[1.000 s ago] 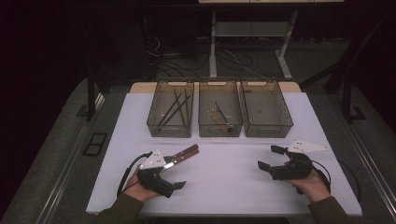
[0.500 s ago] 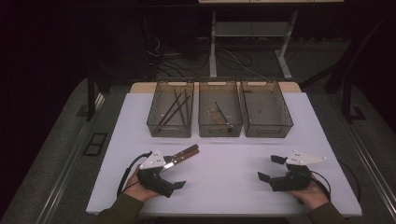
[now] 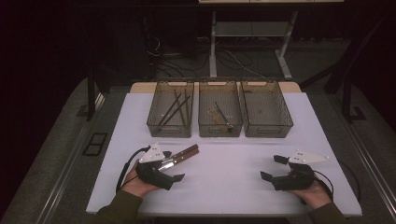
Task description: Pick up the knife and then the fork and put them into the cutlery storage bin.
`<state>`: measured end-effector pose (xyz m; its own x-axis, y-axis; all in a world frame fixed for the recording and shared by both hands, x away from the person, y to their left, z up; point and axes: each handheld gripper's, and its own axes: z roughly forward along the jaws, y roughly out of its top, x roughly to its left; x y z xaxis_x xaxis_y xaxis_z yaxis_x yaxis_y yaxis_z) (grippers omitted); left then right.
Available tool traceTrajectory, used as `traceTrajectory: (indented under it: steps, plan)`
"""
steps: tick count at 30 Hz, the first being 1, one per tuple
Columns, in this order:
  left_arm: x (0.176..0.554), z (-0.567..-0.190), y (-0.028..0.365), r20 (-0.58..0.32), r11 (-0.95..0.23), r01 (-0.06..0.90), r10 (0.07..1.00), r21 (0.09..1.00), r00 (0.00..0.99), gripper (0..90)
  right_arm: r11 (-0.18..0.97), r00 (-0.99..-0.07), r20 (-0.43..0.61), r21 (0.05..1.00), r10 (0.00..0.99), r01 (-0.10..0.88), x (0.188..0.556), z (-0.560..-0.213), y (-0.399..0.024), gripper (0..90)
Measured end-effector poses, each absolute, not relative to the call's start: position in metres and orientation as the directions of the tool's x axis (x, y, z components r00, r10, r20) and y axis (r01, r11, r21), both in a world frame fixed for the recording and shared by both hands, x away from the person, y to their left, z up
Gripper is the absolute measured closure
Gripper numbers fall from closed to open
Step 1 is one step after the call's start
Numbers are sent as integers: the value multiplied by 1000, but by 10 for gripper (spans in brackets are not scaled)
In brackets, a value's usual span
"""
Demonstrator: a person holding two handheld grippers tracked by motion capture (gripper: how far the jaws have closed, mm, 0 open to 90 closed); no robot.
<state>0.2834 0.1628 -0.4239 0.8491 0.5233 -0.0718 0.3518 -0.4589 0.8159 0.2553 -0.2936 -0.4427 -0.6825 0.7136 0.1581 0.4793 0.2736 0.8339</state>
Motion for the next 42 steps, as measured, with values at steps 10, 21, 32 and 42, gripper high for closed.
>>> traceTrajectory:
  steps: [10, 21, 32, 42]
  plan:
    - [304, -415, 163, -67, -463, 372, 551, 805, 832, 286, 278, -686, 157, 833, 710, 478, 256, -442, -292, 125]
    - [323, -419, 157, -49, -530, 393, 549, 752, 834, 561, 284, -688, 146, 835, 711, 471, 256, -441, -292, 125]
    - [322, -425, 154, -31, -595, 418, 550, 687, 834, 746, 294, -693, 136, 835, 708, 465, 256, -440, -290, 125]
    - [322, -430, 157, -32, -617, 433, 551, 657, 834, 788, 294, -695, 138, 835, 706, 465, 257, -440, -290, 125]
